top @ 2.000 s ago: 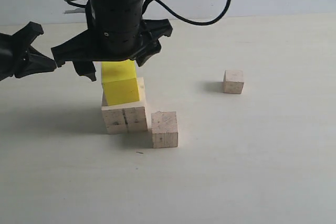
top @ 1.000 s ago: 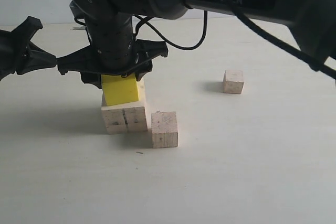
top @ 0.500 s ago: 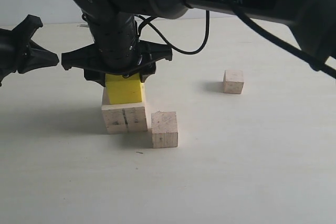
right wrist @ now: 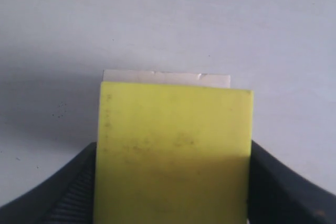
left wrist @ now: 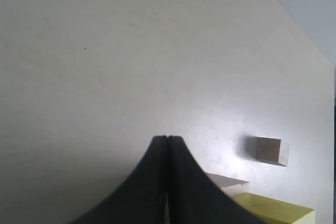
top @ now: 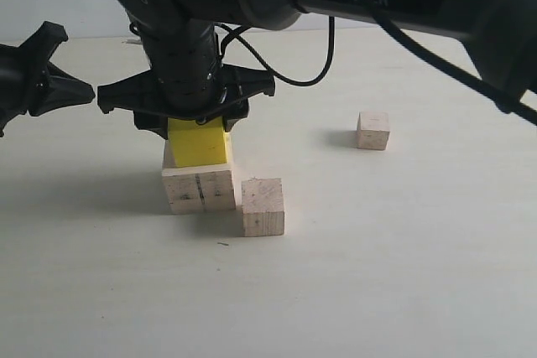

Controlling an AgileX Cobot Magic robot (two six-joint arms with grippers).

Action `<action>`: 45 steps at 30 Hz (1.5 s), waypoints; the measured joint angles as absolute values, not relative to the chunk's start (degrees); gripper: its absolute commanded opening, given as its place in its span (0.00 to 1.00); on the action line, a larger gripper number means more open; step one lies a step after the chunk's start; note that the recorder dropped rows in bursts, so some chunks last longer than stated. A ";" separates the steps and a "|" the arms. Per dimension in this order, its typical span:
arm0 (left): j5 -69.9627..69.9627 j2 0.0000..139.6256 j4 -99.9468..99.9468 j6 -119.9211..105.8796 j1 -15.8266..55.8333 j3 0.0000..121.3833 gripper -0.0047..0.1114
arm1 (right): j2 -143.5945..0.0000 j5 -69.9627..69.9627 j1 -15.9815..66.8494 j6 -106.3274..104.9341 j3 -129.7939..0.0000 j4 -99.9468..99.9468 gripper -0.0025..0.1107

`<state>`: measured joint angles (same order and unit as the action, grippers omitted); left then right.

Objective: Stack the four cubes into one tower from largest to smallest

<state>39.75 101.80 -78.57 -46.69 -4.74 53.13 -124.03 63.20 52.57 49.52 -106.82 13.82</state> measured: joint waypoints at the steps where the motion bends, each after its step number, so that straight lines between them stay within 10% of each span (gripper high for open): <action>1: 39.75 101.80 -78.82 -46.83 -4.74 53.13 0.04 | -124.03 63.20 52.57 49.52 -106.82 13.82 0.39; 33: 39.75 101.80 -79.38 -47.55 -4.74 53.13 0.04 | -123.84 62.98 52.57 48.32 -106.82 12.15 0.40; 45: 39.75 101.80 -79.38 -47.55 -4.74 53.13 0.04 | -123.94 63.10 52.57 48.01 -106.82 12.36 0.79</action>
<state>39.75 101.80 -79.38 -47.55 -4.74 53.13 -123.94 63.10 52.57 48.01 -106.82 12.36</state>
